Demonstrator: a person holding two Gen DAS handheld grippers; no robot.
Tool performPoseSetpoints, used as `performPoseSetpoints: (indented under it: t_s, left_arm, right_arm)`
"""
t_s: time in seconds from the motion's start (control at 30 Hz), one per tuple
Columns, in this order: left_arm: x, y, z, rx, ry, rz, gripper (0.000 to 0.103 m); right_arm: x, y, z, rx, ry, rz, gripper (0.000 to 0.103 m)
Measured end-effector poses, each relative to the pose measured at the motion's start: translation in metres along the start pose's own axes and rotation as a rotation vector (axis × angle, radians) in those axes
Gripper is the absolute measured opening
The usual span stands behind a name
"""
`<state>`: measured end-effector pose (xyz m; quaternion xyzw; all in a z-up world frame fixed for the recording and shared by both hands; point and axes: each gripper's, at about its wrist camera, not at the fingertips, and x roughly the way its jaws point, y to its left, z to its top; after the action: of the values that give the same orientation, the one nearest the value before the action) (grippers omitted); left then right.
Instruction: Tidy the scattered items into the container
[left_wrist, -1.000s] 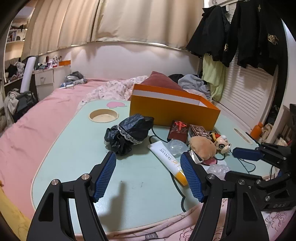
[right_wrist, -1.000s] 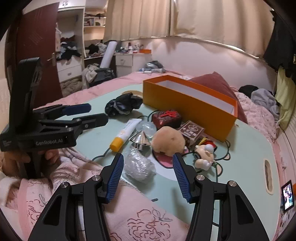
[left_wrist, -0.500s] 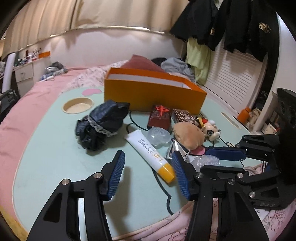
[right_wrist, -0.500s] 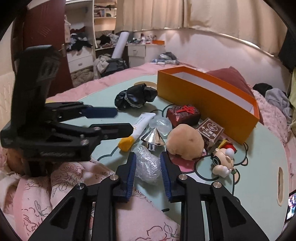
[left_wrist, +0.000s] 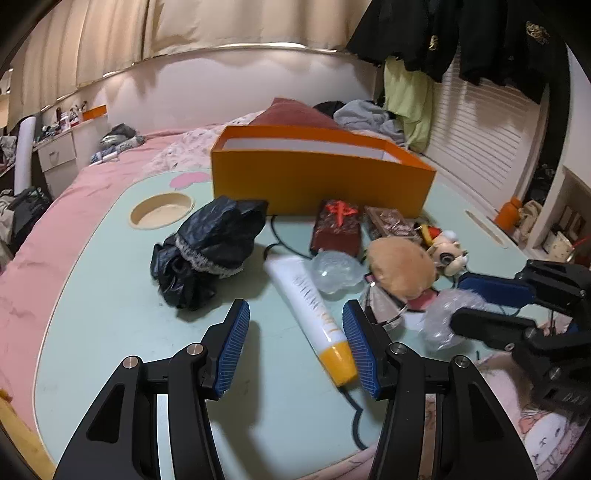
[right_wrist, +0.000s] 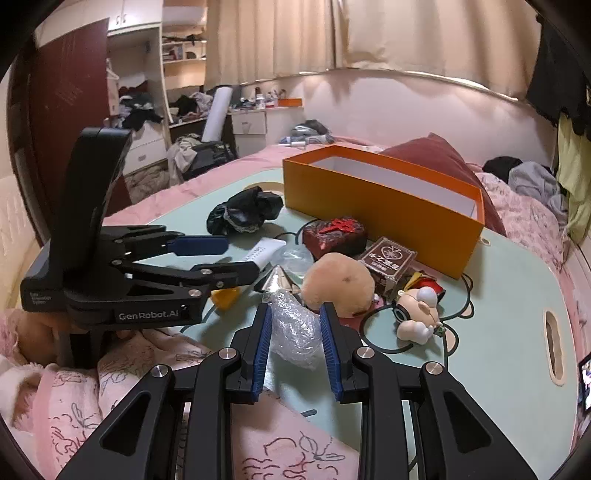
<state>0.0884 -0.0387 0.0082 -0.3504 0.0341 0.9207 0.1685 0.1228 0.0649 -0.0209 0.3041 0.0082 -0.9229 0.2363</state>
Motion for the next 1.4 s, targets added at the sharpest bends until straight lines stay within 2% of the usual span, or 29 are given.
performPoseSetpoints:
  t_s: [0.2,0.27,0.33,0.57,0.67,0.7,0.73,0.77,0.87,1.0,1.1,1.2,1.27,1.33,1.4]
  left_arm:
    - [-0.001,0.001,-0.001,-0.003,0.009,0.049,0.054]
    - [-0.001,0.003,-0.002,-0.010,0.005,0.037,0.053]
    - [-0.003,0.004,-0.001,-0.016,-0.005,0.014,0.047]
    - [0.005,0.007,0.008,-0.015,0.035,-0.008,0.046]
    - [0.008,0.004,0.010,-0.004,0.041,0.005,0.046]
    - [0.009,0.002,0.010,0.000,0.039,0.012,0.044]
    - [0.010,0.001,0.010,0.006,0.036,0.017,0.036]
    - [0.010,0.000,0.010,0.011,0.035,0.015,0.022]
    - [0.009,-0.003,0.007,0.028,0.026,-0.003,0.021]
    - [-0.004,-0.002,0.005,0.022,-0.038,-0.004,0.021]
    - [-0.027,-0.003,0.007,0.017,-0.109,0.026,0.021]
    - [-0.049,-0.008,0.013,0.015,-0.151,-0.050,0.021]
    - [-0.057,-0.018,0.013,0.051,-0.182,-0.041,0.021]
    - [-0.055,-0.027,0.009,0.081,-0.191,-0.032,0.021]
    - [-0.047,-0.035,0.005,0.106,-0.166,-0.054,0.022]
  right_arm:
    - [-0.001,-0.004,0.000,0.020,-0.001,0.003,0.026]
    - [-0.001,-0.005,0.000,0.022,-0.001,0.003,0.026]
    - [-0.001,-0.006,0.000,0.024,0.000,0.005,0.026]
    - [0.000,-0.007,-0.001,0.031,0.004,0.010,0.026]
    - [-0.001,-0.007,-0.001,0.032,0.004,0.011,0.026]
    - [-0.001,-0.007,-0.001,0.032,0.004,0.013,0.026]
    - [-0.001,-0.007,-0.001,0.032,0.004,0.013,0.026]
    - [-0.001,-0.007,-0.001,0.030,0.004,0.011,0.026]
    - [-0.001,-0.007,-0.001,0.030,0.003,0.012,0.026]
    - [-0.001,-0.007,-0.001,0.028,-0.001,0.006,0.026]
    - [-0.001,-0.007,-0.001,0.029,-0.006,-0.008,0.026]
    - [-0.004,-0.009,-0.001,0.039,-0.026,-0.025,0.026]
    - [-0.008,-0.011,-0.002,0.053,-0.046,-0.041,0.026]
    - [-0.011,-0.012,-0.002,0.060,-0.060,-0.056,0.026]
    - [-0.009,-0.013,-0.002,0.066,-0.051,-0.057,0.026]
